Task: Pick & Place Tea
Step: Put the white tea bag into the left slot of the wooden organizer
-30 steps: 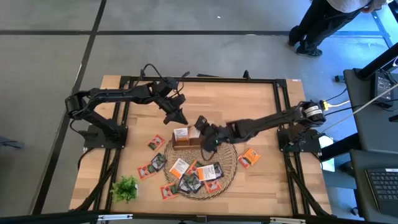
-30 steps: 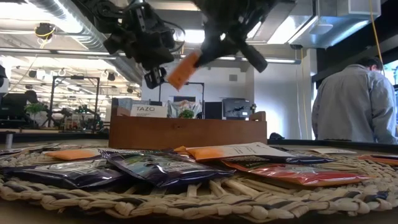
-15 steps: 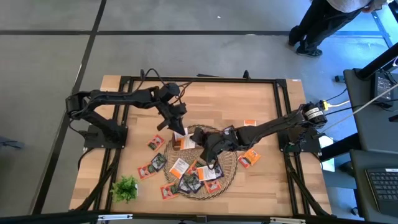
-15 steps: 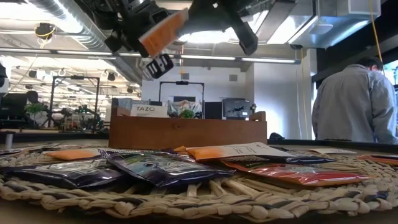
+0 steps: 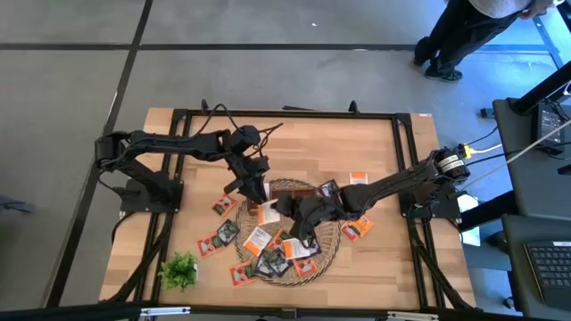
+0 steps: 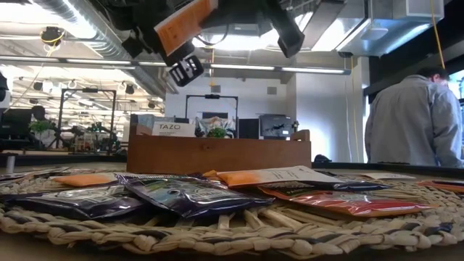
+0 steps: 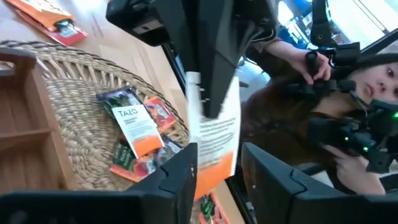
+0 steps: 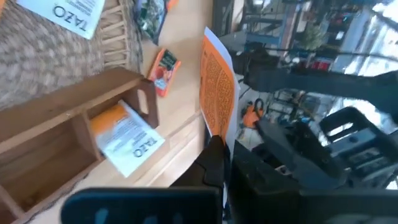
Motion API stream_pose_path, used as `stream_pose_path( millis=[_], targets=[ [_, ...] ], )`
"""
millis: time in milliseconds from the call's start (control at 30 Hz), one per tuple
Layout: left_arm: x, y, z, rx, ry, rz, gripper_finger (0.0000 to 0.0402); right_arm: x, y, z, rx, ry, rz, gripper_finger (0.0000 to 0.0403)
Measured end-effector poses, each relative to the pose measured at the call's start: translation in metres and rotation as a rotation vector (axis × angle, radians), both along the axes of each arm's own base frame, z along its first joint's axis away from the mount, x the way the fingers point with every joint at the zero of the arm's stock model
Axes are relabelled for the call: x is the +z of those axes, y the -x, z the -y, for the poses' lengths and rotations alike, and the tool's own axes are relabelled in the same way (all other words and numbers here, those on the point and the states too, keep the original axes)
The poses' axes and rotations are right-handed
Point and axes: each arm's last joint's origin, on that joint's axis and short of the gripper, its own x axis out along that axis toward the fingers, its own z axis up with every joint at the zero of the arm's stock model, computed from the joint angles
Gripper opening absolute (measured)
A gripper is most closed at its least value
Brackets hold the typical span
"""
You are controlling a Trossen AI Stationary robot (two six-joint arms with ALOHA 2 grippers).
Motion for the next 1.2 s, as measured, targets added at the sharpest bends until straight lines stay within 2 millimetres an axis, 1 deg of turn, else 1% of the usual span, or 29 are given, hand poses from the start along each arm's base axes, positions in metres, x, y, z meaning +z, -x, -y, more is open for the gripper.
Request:
stream_pose_path(
  millis=[133, 267, 633, 900, 1033, 1200],
  targets=[
    [0.0, 0.0, 0.001, 0.005, 0.014, -0.017, 0.0132, 0.002, -0.001, -0.001, 0.057, 0.018, 0.016, 0.0006],
    [0.0, 0.0, 0.002, -0.008, 0.024, -0.019, 0.0128, 0.004, -0.003, 0.001, 0.11, 0.04, 0.026, 0.0007],
    [0.001, -0.002, 0.013, -0.058, 0.033, -0.015, 0.0106, 0.005, -0.008, 0.014, 0.11, 0.049, 0.033, 0.0007],
    [0.003, -0.004, 0.012, -0.058, 0.02, 0.029, 0.0073, 0.005, -0.008, 0.015, 0.102, 0.04, 0.034, 0.0007],
    [0.003, -0.004, 0.012, -0.054, 0.018, 0.029, 0.005, 0.005, -0.008, 0.015, 0.07, -0.026, 0.043, 0.0007],
    [0.003, -0.004, 0.012, -0.053, 0.016, 0.029, 0.0021, 0.005, -0.008, 0.015, 0.064, -0.039, 0.045, 0.0011]
  ],
)
